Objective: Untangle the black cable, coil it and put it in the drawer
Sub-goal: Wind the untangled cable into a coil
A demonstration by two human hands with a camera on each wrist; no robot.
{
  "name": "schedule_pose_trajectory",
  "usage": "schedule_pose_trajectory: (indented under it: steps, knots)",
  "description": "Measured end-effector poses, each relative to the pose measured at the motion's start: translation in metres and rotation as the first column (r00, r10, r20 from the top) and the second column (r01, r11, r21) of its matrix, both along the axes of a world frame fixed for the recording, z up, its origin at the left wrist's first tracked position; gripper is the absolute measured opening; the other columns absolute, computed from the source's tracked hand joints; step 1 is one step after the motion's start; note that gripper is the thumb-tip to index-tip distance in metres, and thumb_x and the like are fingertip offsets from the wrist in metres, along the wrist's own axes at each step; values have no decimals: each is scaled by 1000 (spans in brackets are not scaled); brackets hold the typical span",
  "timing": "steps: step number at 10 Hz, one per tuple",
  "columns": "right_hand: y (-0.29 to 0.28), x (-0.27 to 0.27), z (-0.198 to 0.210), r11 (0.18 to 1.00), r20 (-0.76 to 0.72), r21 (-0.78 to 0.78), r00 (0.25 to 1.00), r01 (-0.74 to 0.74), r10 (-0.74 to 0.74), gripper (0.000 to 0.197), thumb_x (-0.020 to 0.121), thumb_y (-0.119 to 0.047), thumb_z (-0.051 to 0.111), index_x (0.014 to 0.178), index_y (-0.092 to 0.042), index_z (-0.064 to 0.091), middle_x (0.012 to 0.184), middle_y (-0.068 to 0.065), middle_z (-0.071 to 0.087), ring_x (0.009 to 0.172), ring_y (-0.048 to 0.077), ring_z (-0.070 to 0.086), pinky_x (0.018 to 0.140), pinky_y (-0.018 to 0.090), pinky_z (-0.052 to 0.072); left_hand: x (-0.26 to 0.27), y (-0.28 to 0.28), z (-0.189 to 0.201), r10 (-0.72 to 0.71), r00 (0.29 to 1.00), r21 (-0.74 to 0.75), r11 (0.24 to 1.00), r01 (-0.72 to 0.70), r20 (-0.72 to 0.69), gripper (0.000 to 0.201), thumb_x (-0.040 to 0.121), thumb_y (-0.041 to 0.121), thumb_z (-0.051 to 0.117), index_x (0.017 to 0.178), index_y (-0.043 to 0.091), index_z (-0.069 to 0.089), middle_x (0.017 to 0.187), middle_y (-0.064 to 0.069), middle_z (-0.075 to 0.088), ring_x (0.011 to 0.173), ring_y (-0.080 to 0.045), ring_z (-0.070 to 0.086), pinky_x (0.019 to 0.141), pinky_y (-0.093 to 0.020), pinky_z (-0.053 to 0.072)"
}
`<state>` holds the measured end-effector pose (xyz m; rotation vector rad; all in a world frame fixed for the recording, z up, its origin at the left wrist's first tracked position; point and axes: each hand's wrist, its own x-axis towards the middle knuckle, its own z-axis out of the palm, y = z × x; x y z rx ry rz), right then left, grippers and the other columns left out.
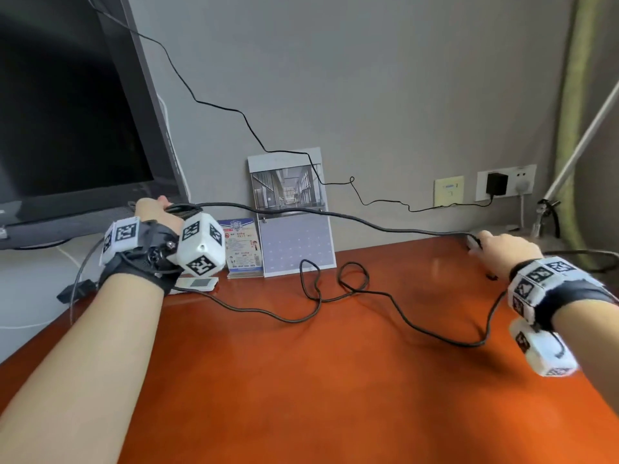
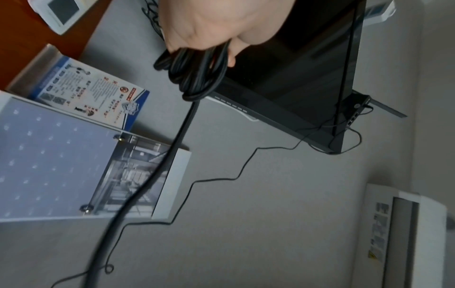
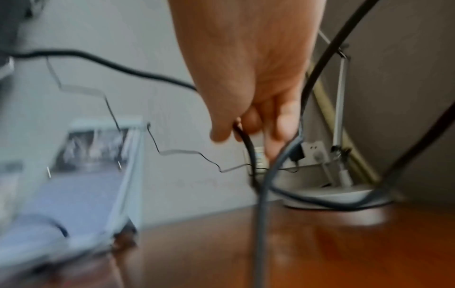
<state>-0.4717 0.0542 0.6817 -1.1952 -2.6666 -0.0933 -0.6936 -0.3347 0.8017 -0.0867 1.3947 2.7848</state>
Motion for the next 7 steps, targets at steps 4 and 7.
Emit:
schedule_pose_trajectory:
  steps: [4, 7]
  knots:
    - [5, 55, 48, 302, -765, -617, 464, -727, -447, 19, 98, -17, 43, 83, -19, 54, 57, -5, 51, 58, 12, 56, 74, 25, 47, -40, -1, 10, -45, 992, 163, 985, 64, -115, 23, 86, 9, 40, 69, 22, 45, 81, 15, 56, 60, -6, 53, 58, -17, 41]
    - [-33, 76, 84, 519, -854, -509, 477, -687, -205, 20, 95, -4, 46, 81, -16, 55, 69, -1, 48, 51, 6, 46, 53, 16, 41, 25, 36, 37, -149, 962, 221, 954, 201, -230, 28, 93, -10, 34, 74, 8, 46, 98, 1, 58, 78, -11, 60, 61, -25, 50]
